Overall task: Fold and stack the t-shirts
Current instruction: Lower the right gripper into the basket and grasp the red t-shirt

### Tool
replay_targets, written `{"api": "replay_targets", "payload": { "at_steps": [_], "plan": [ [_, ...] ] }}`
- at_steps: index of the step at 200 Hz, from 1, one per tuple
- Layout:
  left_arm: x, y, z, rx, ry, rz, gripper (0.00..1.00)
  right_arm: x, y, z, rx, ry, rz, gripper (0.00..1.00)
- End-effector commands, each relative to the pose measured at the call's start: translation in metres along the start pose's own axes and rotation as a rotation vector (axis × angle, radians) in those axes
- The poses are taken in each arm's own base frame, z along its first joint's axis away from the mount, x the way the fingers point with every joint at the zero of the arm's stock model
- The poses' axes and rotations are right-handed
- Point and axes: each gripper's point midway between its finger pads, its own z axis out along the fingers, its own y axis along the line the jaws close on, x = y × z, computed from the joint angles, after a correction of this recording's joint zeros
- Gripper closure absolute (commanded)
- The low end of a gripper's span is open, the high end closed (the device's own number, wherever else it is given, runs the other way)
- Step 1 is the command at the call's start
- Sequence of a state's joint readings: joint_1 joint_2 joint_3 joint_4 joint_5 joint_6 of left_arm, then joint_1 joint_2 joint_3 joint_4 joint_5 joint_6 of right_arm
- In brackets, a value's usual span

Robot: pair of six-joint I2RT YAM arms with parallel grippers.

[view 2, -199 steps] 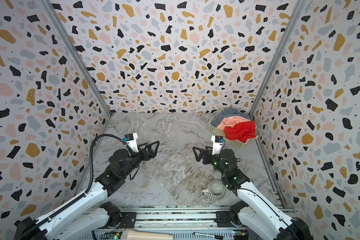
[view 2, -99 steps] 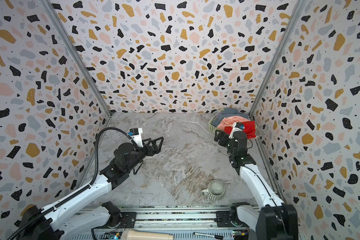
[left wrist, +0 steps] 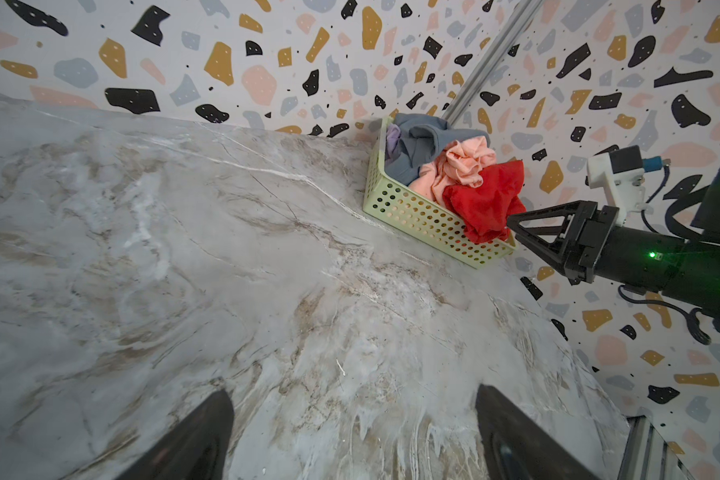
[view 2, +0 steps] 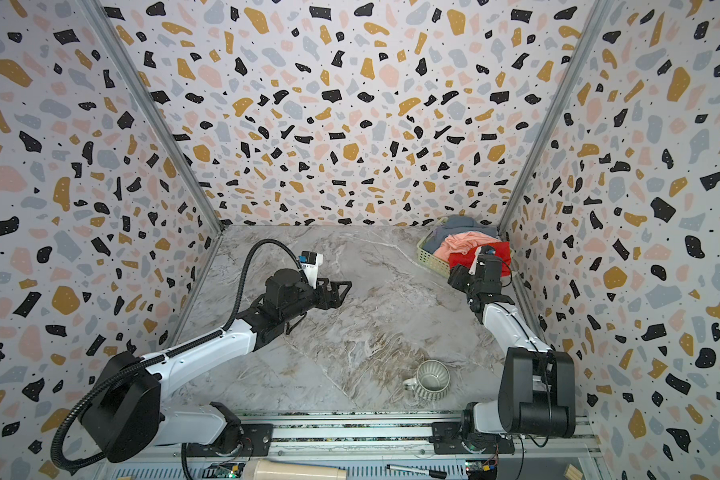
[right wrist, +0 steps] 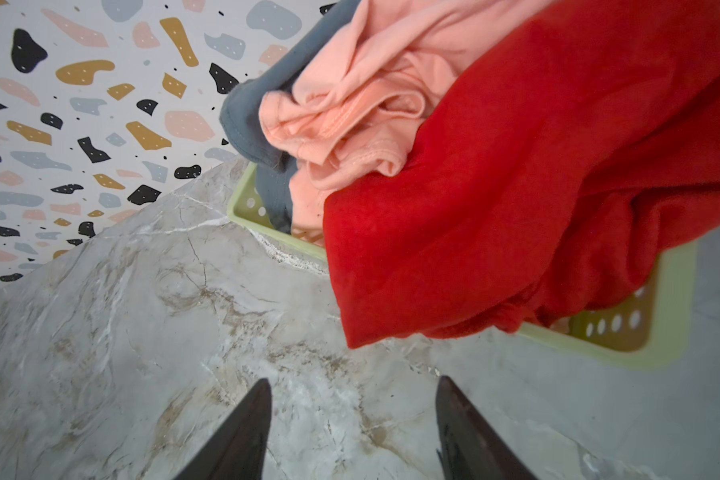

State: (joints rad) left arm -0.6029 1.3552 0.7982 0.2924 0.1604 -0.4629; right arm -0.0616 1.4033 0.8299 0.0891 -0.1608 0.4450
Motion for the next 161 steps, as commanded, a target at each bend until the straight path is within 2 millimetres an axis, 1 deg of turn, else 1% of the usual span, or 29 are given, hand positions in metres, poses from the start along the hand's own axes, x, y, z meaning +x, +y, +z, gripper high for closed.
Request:
{"api": "replay_targets", "payload": {
  "at_steps": [1,39,75,87,95,136,161],
  "plan": [
    [-0.021,-0.021,0.000,0.077,-0.049,0.045,0.08,0.005,0.003,0.003,-0.022,0.020,-0.005,0.44],
    [-0.019,-0.020,0.002,0.076,-0.036,0.051,0.08,0.012,-0.010,0.005,-0.014,0.009,0.047,0.50],
    [-0.018,-0.020,0.004,0.078,-0.026,0.054,0.08,0.012,-0.016,0.017,-0.047,0.014,0.104,0.50],
    [-0.017,-0.020,0.004,0.076,-0.027,0.053,0.08,0.014,-0.018,0.022,-0.046,0.023,0.107,0.52],
    [-0.017,-0.020,0.004,0.076,-0.027,0.051,0.08,0.017,-0.019,0.025,-0.049,0.027,0.112,0.55],
    [-0.019,-0.019,0.005,0.072,-0.030,0.050,0.08,0.022,-0.028,0.040,-0.065,0.031,0.164,0.57],
    [-0.018,-0.020,0.008,0.075,-0.025,0.050,0.08,0.016,-0.034,0.048,-0.067,0.001,0.191,0.58]
  ]
}}
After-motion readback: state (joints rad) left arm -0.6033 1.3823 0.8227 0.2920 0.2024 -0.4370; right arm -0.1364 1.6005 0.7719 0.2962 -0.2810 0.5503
